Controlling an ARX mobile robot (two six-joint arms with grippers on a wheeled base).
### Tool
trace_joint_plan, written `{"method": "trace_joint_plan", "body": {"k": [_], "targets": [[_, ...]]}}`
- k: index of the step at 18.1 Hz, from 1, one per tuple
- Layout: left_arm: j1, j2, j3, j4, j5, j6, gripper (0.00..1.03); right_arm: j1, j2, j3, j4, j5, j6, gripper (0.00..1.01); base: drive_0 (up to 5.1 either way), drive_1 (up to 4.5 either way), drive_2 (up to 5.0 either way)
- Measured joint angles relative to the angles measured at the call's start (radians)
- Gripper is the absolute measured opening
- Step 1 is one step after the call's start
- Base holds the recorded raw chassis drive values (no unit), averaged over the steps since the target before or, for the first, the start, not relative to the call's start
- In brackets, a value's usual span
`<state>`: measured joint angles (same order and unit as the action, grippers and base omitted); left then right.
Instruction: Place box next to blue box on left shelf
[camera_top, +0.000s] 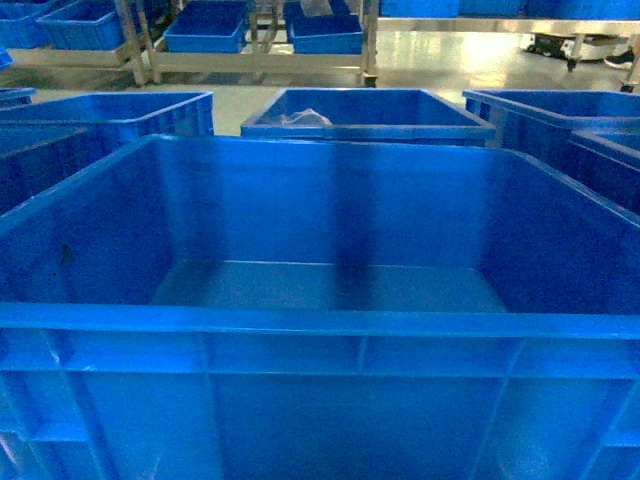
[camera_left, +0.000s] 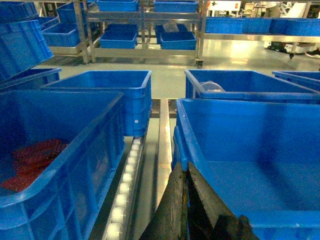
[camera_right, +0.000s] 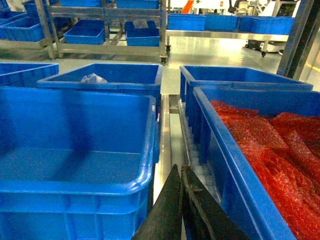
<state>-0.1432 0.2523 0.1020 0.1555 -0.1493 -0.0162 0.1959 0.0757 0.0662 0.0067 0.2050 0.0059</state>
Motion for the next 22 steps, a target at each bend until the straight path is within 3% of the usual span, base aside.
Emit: {"method": "trace_joint_plan", "body": {"k": [1,2,3,4,5,7,17,19,20,22], "targets": [[0.018,-0.013,-0.01,-0.008,0.023,0.0,0.02,-0.017,-0.007,-0.006,-0.001,-0.022,0.0,0.02,0.0,0.0,0.0],[0.078,-0.03,-0.019,-0.02,0.1,0.001,0.02,-0.04,-0.017,-0.012,-0.006,-0.049,0.0,0.02,0.0,0.0,0.0],[0.136,-0.044,-0.029,-0.024,0.138,0.003,0.02,-0.107,-0.027,-0.015,-0.016,-0.134,0.0,0.02,0.0,0.0,0.0],[0.151,-0.054,-0.034,-0.026,0.132,0.002,0.02,-0.188,-0.033,-0.019,-0.014,-0.181,0.0,0.02,0.0,0.0,0.0],[0.145,-0.083,-0.036,-0.066,0.144,0.003,0.02,-0.208,-0.035,-0.023,-0.011,-0.185,0.001,0.02,0.0,0.0,0.0],[0.14,-0.183,-0.054,-0.171,0.149,0.003,0.02,-0.198,-0.07,-0.052,-0.018,-0.205,-0.001,0.02,0.0,0.0,0.0],[0.143,-0.242,-0.086,-0.161,0.149,0.006,0.02,-0.196,-0.071,-0.053,-0.012,-0.205,0.0,0.02,0.0,0.0,0.0],[0.143,-0.242,-0.086,-0.161,0.149,0.006,0.69,-0.196,-0.071,-0.053,-0.012,-0.205,-0.001,0.75,0.0,0.0,0.0],[0.143,-0.242,-0.086,-0.161,0.149,0.006,0.85,-0.196,-0.071,-0.053,-0.012,-0.205,-0.001,0.92,0.0,0.0,0.0],[0.143,-0.242,-0.086,-0.161,0.149,0.006,0.93,-0.196,-0.071,-0.053,-0.012,-0.205,-0.001,0.99,0.0,0.0,0.0]]}}
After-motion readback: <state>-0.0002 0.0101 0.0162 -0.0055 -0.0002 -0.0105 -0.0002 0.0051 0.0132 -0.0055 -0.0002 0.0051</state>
